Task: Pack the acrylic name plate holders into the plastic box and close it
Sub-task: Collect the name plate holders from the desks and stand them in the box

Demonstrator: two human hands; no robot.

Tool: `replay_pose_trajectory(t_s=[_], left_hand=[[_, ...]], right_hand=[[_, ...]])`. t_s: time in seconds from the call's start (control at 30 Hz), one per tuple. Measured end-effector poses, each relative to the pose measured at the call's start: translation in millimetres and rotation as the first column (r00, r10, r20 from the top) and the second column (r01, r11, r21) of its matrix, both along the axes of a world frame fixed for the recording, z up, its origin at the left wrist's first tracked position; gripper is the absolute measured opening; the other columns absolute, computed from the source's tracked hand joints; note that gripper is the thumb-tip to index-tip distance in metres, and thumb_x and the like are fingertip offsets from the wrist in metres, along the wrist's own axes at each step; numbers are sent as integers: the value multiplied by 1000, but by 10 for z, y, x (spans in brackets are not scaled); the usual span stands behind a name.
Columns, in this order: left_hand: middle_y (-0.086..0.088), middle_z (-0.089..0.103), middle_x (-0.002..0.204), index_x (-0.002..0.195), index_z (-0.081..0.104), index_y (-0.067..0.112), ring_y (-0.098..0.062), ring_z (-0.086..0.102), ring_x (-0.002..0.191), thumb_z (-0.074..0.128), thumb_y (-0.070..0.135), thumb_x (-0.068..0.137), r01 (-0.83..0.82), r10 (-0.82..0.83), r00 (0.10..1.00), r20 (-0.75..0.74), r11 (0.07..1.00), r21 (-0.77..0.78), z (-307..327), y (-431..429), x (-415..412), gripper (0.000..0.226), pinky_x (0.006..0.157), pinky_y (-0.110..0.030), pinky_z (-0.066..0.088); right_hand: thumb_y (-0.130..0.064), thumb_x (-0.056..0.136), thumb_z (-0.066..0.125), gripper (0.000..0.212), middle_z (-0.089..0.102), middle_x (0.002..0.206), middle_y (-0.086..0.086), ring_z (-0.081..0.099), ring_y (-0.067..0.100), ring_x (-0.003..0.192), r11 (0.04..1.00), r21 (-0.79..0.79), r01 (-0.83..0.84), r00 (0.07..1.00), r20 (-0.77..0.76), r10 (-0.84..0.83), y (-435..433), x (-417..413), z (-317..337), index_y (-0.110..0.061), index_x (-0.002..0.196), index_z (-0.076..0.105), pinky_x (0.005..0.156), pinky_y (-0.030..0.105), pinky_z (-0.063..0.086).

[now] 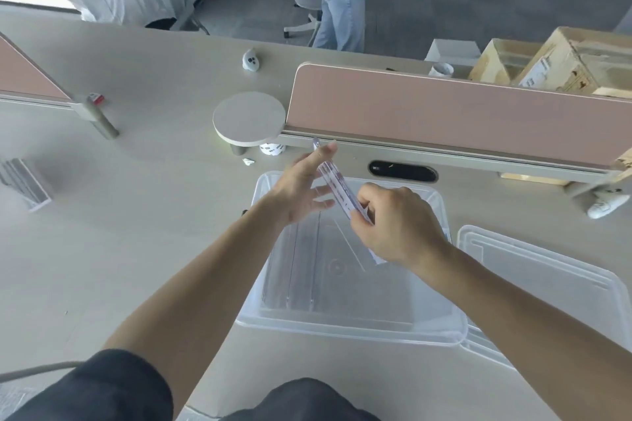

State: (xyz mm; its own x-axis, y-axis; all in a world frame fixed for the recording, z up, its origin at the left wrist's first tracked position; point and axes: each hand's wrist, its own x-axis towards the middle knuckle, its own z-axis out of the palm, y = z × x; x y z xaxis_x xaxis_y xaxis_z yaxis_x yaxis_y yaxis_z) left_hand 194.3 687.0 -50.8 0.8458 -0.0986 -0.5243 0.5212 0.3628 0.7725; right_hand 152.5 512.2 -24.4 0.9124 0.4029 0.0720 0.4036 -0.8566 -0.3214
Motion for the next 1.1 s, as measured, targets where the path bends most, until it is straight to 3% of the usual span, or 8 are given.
replay_pose_trajectory(t_s=[0.17,0.27,0.4,0.47,0.77,0.87,0.97,1.1], left_hand=[[-6,55,115,123,58,21,-31,63,95,76,48,61,84,-81,996,-48,993,81,42,33,100,70,90,-54,51],[-7,57,114,126,59,22,-33,64,97,78,54,47,156,-149,985,-82,985,78,75,21,140,87,77,-46,56],[-10,52,131,124,60,26,-34,61,105,77,54,47,274,-263,960,-97,953,128,25,-77,176,84,61,-39,58],[-10,54,130,123,60,24,-33,62,100,78,53,51,334,-324,941,-93,936,115,-25,-142,155,79,72,-47,58],[8,55,123,108,61,40,-21,48,122,70,70,66,317,-344,939,-15,846,429,-311,-205,-12,52,105,-48,41],[7,57,129,120,61,33,-15,51,123,58,69,73,103,-352,922,163,627,772,-480,35,-79,60,104,-41,44],[-7,55,129,117,65,26,-30,40,127,50,60,75,-137,-447,870,209,188,973,-701,403,-296,56,105,-41,36],[-21,37,140,128,55,24,-44,27,130,56,51,78,-111,-414,905,103,6,994,-936,712,-585,57,102,-55,34]], right_hand=[[-51,88,60,47,46,127,-24,61,4,90,956,63,-288,932,-211,295,-394,38,225,-41,131,43,82,33,51],[-23,86,69,57,44,141,-1,55,24,112,826,-156,-542,826,85,558,-542,113,158,-36,137,47,82,40,54],[-12,91,64,33,59,131,11,54,36,118,703,-288,-650,620,333,710,-464,278,14,-27,121,65,78,49,52],[-7,91,64,23,66,119,6,57,34,117,659,-307,-686,546,382,746,-406,291,-3,-24,104,71,77,47,53],[8,79,59,28,60,72,-2,55,22,66,507,-290,-812,491,131,861,-422,398,-505,-18,80,65,49,30,46],[0,86,61,18,63,74,0,59,26,68,561,-191,-805,556,85,827,-487,439,-781,-17,81,67,52,33,51],[6,80,63,24,60,71,1,56,27,65,587,-196,-785,586,71,807,-514,482,-1082,-17,78,61,47,34,51],[18,56,66,38,52,62,0,49,22,57,556,-292,-778,574,28,818,-446,486,-1306,-18,69,59,41,23,34]])
